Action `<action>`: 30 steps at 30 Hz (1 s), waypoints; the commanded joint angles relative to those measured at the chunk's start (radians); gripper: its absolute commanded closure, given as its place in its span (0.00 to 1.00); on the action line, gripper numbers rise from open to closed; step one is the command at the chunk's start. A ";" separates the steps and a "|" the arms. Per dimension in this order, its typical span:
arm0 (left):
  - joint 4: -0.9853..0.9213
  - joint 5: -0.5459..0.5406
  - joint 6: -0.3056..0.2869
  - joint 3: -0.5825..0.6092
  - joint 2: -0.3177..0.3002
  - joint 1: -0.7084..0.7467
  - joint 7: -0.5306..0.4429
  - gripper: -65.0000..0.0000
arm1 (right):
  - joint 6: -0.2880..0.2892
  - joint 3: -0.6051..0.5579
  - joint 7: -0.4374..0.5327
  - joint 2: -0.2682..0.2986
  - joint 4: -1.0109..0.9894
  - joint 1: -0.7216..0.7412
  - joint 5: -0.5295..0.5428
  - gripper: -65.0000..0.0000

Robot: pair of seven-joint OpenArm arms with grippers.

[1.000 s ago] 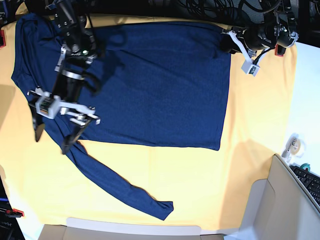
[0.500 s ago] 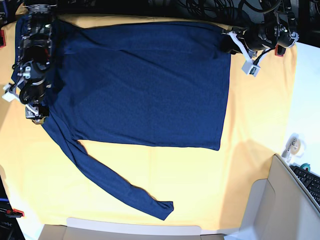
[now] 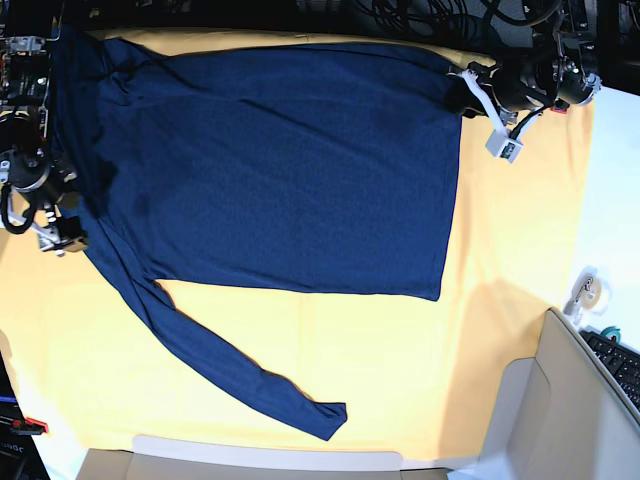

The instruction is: Fold the T-shirt properly

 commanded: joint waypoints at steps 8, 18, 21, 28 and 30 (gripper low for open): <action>0.018 -0.015 -0.006 0.064 -0.128 -0.070 -0.011 0.81 | 0.125 0.068 0.004 -0.142 0.059 -0.131 0.028 0.33; 0.013 -0.009 -0.004 0.054 -0.157 -0.155 -0.009 0.81 | 0.216 0.200 0.070 -0.202 0.148 -0.281 0.028 0.32; 0.013 -0.009 0.000 0.052 -0.154 -0.159 -0.009 0.81 | 0.256 0.199 0.079 -0.145 0.142 -0.280 0.028 0.33; 0.011 -0.008 0.002 0.008 -0.137 -0.219 0.002 0.81 | 0.501 0.203 0.071 -0.001 0.055 -0.250 0.028 0.33; 0.011 -0.008 0.002 -0.028 -0.115 -0.221 0.002 0.81 | 0.558 0.203 0.050 0.062 0.018 -0.226 0.028 0.33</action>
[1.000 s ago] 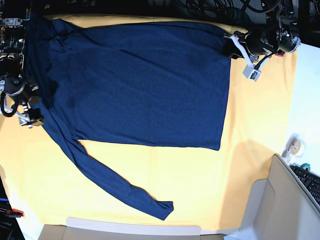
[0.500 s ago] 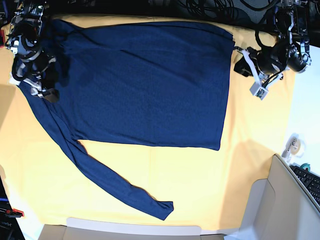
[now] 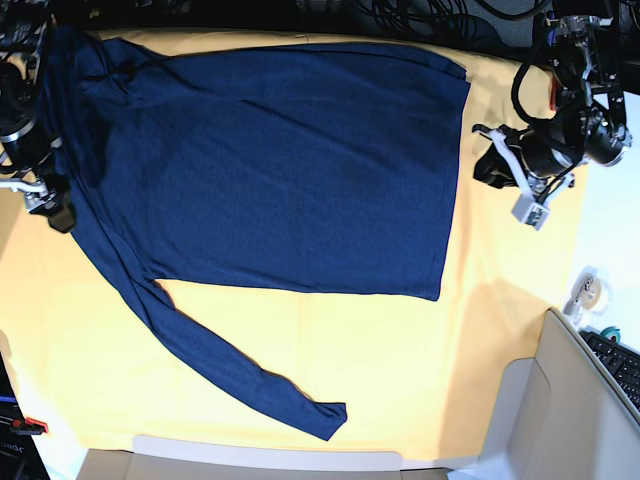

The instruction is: Fold the T-shirt properly

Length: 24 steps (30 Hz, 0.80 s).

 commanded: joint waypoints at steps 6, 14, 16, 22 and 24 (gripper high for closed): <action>0.013 -0.008 -0.003 -0.028 -0.007 -0.004 -0.001 0.81 | 0.256 0.044 -0.206 0.175 -0.180 0.122 0.011 0.33; 0.013 -0.008 -0.005 -0.028 0.004 0.019 -0.003 0.81 | 0.525 -0.063 -0.427 0.255 -0.515 0.294 0.011 0.33; 0.013 -0.008 -0.005 -0.023 0.004 0.019 -0.003 0.81 | 0.532 -0.073 -0.437 0.247 -0.562 0.334 0.011 0.33; 0.013 -0.008 -0.005 -0.020 0.004 0.014 -0.001 0.81 | 0.534 -0.060 -0.487 0.206 -0.582 0.469 -0.071 0.33; 0.013 -0.008 -0.005 -0.020 0.004 0.014 -0.001 0.81 | 0.535 -0.060 -0.490 0.183 -0.582 0.509 -0.168 0.33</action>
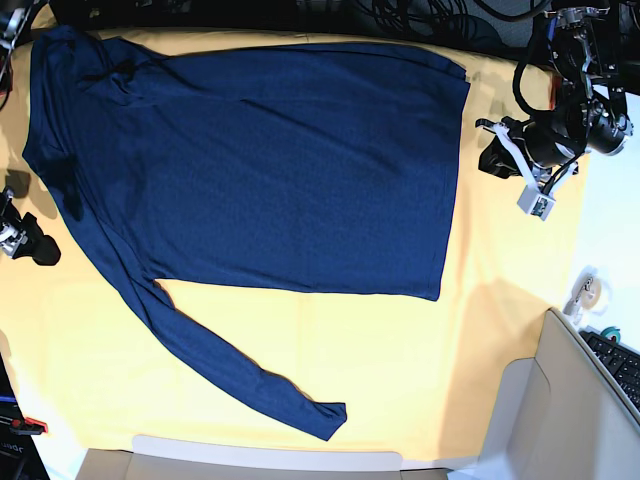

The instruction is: Fold the T-shirt properly

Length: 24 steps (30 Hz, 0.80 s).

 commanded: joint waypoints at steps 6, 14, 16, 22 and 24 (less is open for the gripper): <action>0.015 -0.008 -0.004 -0.005 -0.018 -0.006 -0.004 0.81 | 0.129 0.011 0.014 -0.034 0.003 0.101 -0.265 0.33; 0.013 -0.008 -0.003 -0.011 -0.018 -0.007 -0.004 0.81 | 0.300 0.017 0.078 -0.135 -0.149 0.187 -0.695 0.33; 0.005 -0.008 -0.001 -0.008 -0.018 -0.009 -0.004 0.81 | 0.300 0.017 0.129 -0.153 -0.195 0.188 -0.756 0.33; -0.050 -0.008 -0.001 -0.005 -0.018 -0.012 -0.004 0.81 | 0.300 0.016 0.173 -0.192 -0.224 0.188 -0.784 0.33; -0.050 -0.008 -0.001 -0.005 -0.018 -0.012 -0.004 0.81 | 0.300 0.016 0.173 -0.193 -0.223 0.188 -0.782 0.33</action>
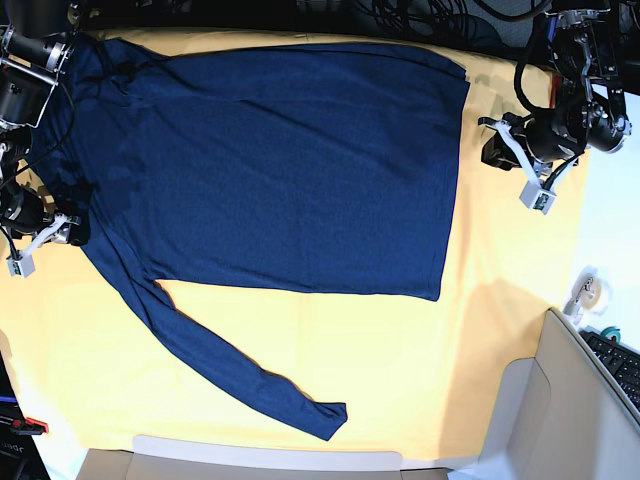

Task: Fold the T-shirt properly
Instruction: 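Grasp the shirt's side edge near the sleeve seam with the right gripper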

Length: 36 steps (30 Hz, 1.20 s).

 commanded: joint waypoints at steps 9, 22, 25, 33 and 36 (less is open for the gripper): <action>0.008 -0.011 -0.003 -0.008 -0.015 -0.032 -0.004 0.81 | 0.006 -0.007 -0.027 -0.038 0.003 0.038 0.073 0.33; 0.008 -0.011 -0.002 -0.011 -0.017 -0.032 -0.004 0.81 | 0.006 -0.009 -0.027 -0.083 -0.001 0.044 0.072 0.33; 0.008 -0.011 -0.002 -0.013 -0.017 -0.034 -0.004 0.81 | 0.006 -0.010 -0.027 -0.084 -0.001 0.044 0.072 0.34; -0.066 -0.011 0.000 -0.014 -0.017 -0.156 -0.003 0.81 | 0.006 -0.012 -0.052 -0.101 -0.002 0.040 0.067 1.00; -0.198 -0.011 -0.002 -0.005 -0.017 -0.261 -0.003 0.80 | 0.006 -0.012 -0.049 -0.103 0.001 0.032 0.043 0.99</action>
